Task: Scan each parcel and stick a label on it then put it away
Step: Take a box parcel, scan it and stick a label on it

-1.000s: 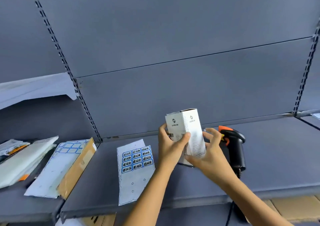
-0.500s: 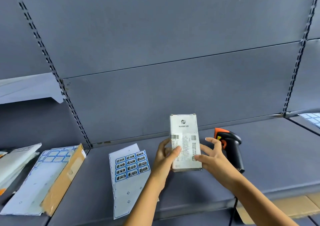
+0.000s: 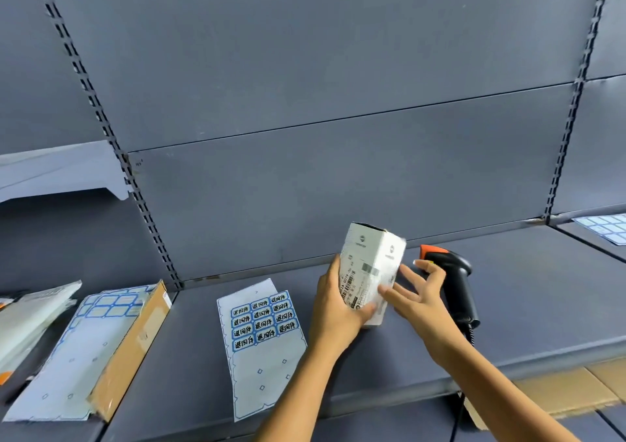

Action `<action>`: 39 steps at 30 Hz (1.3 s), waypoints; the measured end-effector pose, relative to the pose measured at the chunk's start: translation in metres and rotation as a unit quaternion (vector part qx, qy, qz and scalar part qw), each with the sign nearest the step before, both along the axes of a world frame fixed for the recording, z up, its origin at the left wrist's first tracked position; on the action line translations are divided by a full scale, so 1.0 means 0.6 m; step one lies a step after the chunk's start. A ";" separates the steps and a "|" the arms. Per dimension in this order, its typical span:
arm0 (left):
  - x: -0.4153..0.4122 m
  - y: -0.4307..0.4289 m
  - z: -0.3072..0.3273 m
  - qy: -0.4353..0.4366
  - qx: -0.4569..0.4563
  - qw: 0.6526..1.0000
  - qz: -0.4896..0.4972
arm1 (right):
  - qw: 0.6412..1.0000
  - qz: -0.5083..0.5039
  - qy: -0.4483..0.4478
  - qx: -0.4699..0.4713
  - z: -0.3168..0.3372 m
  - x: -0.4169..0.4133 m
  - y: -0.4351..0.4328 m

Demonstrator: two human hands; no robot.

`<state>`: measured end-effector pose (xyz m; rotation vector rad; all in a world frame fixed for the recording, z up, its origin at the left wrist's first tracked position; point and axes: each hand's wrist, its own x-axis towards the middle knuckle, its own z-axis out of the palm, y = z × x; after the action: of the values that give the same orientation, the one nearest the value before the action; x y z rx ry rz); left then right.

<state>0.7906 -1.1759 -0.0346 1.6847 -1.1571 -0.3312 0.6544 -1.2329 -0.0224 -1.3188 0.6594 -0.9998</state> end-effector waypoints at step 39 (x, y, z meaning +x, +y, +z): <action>0.109 -0.008 -0.037 0.323 -0.067 0.941 -0.081 | 0.937 -0.193 0.262 0.128 0.012 -0.061 -0.104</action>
<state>0.8558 -1.1810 -0.0569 1.2173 -0.7964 -0.8204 0.6178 -1.2953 -0.0150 -1.2492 1.4529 -0.8278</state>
